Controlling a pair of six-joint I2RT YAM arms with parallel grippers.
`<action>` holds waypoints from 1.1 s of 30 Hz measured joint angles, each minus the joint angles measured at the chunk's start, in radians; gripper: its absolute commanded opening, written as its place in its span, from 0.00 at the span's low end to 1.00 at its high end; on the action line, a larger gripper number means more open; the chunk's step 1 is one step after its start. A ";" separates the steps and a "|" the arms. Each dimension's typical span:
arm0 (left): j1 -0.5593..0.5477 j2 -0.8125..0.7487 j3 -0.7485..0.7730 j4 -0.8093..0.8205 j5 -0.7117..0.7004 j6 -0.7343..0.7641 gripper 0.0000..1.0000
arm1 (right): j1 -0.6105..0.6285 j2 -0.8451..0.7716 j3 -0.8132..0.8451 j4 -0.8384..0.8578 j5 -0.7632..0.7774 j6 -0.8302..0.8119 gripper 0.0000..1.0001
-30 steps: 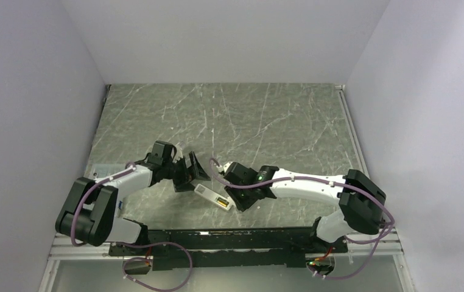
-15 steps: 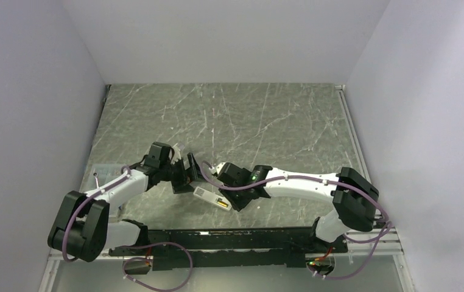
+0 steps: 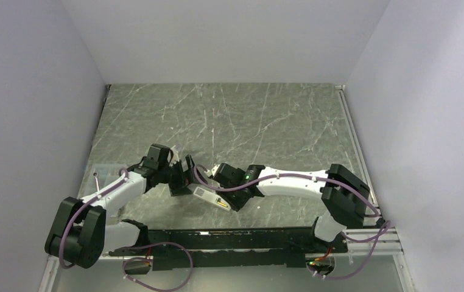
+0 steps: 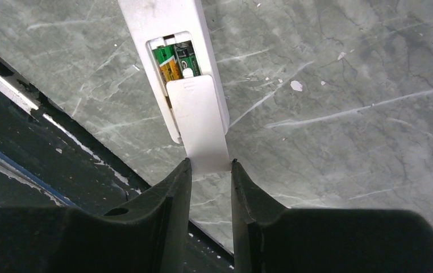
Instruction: Load the batteries into the remote control
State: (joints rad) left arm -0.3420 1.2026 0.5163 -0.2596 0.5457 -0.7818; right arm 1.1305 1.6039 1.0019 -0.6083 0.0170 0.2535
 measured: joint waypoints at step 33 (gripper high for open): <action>0.000 -0.007 0.000 -0.038 -0.027 0.003 0.98 | 0.018 0.077 0.061 -0.003 0.001 -0.038 0.26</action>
State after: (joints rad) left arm -0.3420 1.1954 0.5163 -0.2974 0.5182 -0.7792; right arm 1.1484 1.6814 1.0630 -0.6117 0.0177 0.2157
